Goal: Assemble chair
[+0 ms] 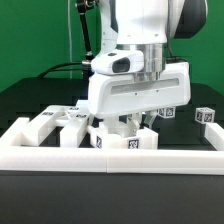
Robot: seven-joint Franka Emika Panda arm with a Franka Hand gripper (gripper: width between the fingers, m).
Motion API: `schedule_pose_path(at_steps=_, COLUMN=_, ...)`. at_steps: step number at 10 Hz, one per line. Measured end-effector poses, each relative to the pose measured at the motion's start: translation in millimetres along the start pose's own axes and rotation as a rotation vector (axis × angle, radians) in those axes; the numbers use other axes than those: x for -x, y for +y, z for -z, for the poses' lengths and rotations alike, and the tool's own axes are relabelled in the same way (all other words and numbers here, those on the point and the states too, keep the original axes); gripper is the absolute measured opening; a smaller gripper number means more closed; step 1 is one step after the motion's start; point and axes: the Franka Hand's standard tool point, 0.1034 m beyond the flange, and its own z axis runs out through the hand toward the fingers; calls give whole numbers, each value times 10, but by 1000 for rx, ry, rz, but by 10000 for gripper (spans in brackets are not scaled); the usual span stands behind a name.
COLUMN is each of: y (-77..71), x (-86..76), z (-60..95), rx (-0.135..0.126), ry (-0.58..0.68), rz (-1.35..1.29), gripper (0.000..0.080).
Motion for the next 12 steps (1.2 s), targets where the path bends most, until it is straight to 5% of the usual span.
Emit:
schedule_pose_path(at_steps=3, y=-290, x=-285, z=-24, rx=3, ry=19, rz=-190, gripper=34)
schedule_pose_path(at_steps=7, y=-337, x=-652, z=-43, rx=2, ry=48, rz=-232, gripper=34)
schedule_pose_path(at_steps=12, y=-454, x=-879, z=-59, rx=-7, ry=55, rz=-317, gripper=34)
